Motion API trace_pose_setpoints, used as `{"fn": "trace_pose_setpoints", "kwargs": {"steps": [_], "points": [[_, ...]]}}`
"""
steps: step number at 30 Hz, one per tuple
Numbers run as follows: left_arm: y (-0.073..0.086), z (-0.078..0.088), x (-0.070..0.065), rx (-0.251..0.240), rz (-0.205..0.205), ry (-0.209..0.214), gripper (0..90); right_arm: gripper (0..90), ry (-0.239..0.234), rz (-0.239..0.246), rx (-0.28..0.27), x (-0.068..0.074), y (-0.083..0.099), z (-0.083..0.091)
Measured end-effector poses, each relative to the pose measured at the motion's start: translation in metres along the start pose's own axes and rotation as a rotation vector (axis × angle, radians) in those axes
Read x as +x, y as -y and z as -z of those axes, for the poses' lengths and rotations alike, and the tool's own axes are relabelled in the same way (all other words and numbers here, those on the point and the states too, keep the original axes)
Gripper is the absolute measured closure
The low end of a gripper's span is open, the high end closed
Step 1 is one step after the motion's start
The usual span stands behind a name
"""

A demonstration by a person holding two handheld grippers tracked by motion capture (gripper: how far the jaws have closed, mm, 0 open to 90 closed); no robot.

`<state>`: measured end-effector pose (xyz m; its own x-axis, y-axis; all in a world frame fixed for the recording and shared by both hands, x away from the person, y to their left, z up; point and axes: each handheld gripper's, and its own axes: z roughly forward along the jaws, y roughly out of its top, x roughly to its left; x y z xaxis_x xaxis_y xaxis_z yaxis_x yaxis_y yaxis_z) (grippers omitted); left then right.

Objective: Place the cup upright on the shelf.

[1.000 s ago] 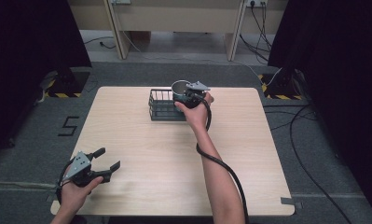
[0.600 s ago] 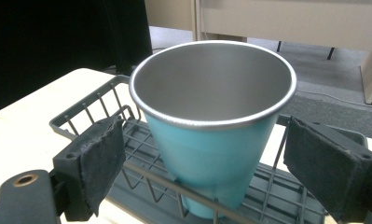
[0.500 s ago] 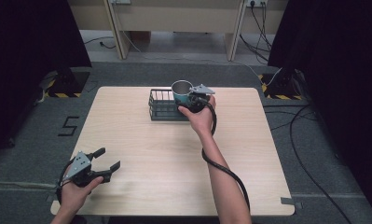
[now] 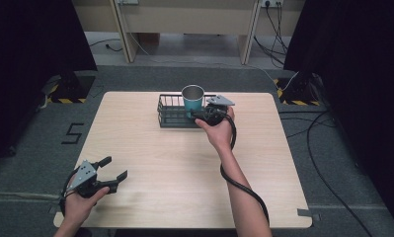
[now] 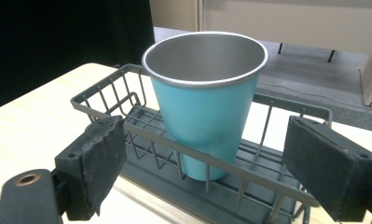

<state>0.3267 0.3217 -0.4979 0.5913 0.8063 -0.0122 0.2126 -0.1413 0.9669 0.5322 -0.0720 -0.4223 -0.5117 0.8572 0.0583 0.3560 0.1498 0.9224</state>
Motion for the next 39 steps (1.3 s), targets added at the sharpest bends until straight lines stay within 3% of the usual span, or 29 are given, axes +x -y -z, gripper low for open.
{"fn": "trace_pose_setpoints", "kwargs": {"steps": [14, 39], "points": [[0.000, 0.000, 0.000, 0.001, 0.001, -0.001, 15.4, 15.4, -0.005, 0.005, -0.016, -0.001, 0.007, 0.021], [0.000, 0.000, 0.000, 0.007, -0.003, -0.004, 15.4, 16.8, 0.029, -0.014, -0.017, -0.022, 0.038, 0.068]]}}
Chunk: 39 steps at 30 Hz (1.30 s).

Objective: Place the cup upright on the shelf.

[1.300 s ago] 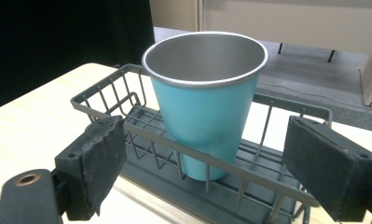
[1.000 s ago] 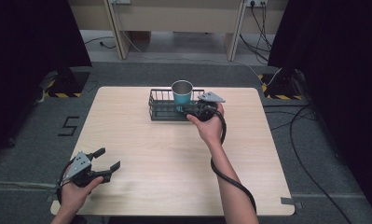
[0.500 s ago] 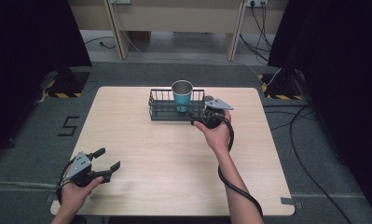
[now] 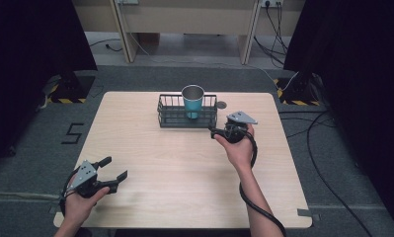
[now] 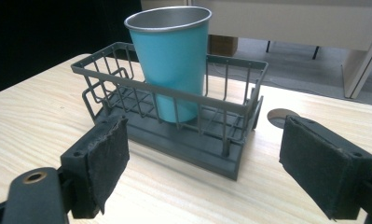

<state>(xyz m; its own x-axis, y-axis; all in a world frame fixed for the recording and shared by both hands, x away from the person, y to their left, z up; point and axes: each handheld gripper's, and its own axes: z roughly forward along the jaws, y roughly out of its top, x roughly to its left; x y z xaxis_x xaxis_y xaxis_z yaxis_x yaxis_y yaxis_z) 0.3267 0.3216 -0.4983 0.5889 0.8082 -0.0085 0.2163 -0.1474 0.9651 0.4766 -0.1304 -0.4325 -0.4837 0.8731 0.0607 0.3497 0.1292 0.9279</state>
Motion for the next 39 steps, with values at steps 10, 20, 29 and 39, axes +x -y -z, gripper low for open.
{"fn": "trace_pose_setpoints", "kwargs": {"steps": [10, 20, 29, 39], "points": [[0.000, 0.000, 0.000, 0.000, 0.004, 0.000, 15.4, 18.5, 0.004, -0.001, -0.002, -0.005, 0.006, 0.014], [0.000, 0.000, 0.001, 0.000, 0.005, -0.001, 15.4, 18.4, 0.014, 0.006, 0.003, -0.012, 0.016, 0.030], [0.000, 0.000, 0.001, 0.002, 0.003, -0.003, 15.4, 18.4, 0.023, 0.009, 0.014, -0.017, 0.035, 0.049], [0.000, 0.000, 0.001, 0.005, 0.001, -0.007, 15.3, 19.1, 0.042, -0.024, 0.008, -0.024, 0.066, 0.077]]}}
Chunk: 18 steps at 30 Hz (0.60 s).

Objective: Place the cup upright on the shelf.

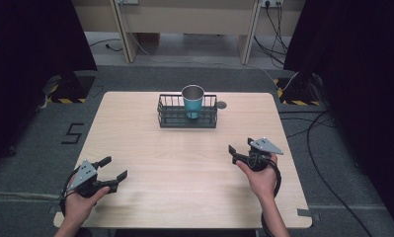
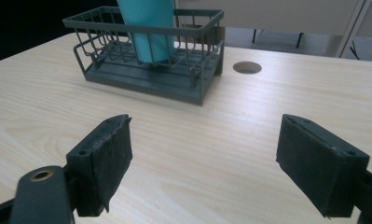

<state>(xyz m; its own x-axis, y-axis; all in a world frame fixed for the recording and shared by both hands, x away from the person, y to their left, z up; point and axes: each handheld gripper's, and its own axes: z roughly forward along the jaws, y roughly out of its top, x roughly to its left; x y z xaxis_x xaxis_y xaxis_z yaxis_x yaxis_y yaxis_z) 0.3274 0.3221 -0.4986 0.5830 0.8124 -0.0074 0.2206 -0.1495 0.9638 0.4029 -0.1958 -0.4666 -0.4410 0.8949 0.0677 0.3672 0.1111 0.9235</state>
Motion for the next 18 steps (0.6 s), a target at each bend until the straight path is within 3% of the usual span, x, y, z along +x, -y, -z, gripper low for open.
{"fn": "trace_pose_setpoints", "kwargs": {"steps": [9, 18], "points": [[0.000, 0.000, 0.000, 0.001, 0.002, -0.002, 15.3, 19.7, 0.015, -0.017, 0.003, -0.005, 0.026, 0.013], [0.000, 0.000, 0.000, 0.000, 0.000, 0.000, 15.3, 19.8, 0.013, -0.024, 0.017, -0.005, 0.038, 0.015]]}}
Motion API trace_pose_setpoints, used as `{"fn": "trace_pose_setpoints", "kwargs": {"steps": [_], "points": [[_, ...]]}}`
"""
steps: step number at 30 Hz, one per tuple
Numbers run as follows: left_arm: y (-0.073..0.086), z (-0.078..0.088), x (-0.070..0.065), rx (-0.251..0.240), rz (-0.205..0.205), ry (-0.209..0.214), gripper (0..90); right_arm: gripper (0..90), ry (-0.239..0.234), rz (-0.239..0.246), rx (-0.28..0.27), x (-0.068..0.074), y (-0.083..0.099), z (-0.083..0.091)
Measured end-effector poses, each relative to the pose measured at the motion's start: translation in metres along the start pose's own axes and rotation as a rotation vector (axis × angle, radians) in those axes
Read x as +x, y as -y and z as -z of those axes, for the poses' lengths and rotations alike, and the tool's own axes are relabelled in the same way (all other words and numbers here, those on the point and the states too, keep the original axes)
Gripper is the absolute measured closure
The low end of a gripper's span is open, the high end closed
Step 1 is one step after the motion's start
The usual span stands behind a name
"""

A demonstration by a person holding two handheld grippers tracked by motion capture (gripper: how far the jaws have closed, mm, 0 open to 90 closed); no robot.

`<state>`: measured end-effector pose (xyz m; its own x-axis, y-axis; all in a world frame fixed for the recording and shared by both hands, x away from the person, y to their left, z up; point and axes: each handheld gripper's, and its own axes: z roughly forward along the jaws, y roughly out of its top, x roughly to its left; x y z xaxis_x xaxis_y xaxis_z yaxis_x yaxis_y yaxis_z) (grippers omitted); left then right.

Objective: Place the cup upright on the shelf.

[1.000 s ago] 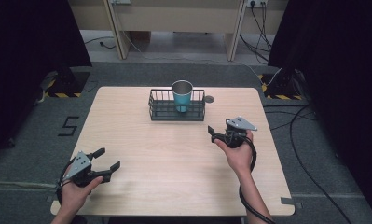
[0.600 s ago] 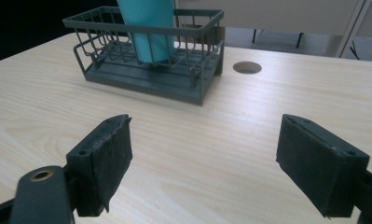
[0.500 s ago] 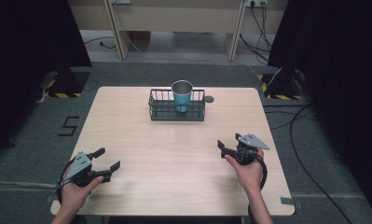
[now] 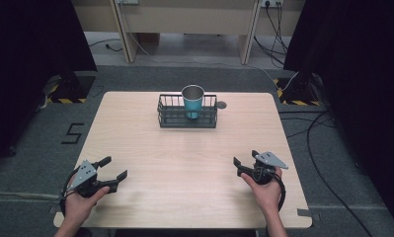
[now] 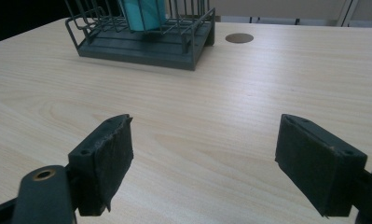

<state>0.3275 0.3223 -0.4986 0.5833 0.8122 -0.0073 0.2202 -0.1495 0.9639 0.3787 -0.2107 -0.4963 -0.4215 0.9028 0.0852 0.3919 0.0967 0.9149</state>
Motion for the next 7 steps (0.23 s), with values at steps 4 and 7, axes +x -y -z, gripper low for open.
{"fn": "trace_pose_setpoints", "kwargs": {"steps": [4, 7], "points": [[-0.0003, 0.0001, -0.0003, 0.000, -0.003, 0.002, 15.5, 19.7, -0.002, 0.000, -0.006, 0.0001, 0.0010, 0.0004], [-0.0004, 0.0001, -0.0004, 0.000, -0.004, 0.001, 15.5, 19.6, -0.004, -0.004, -0.009, 0.0001, 0.0009, 0.0006]]}}
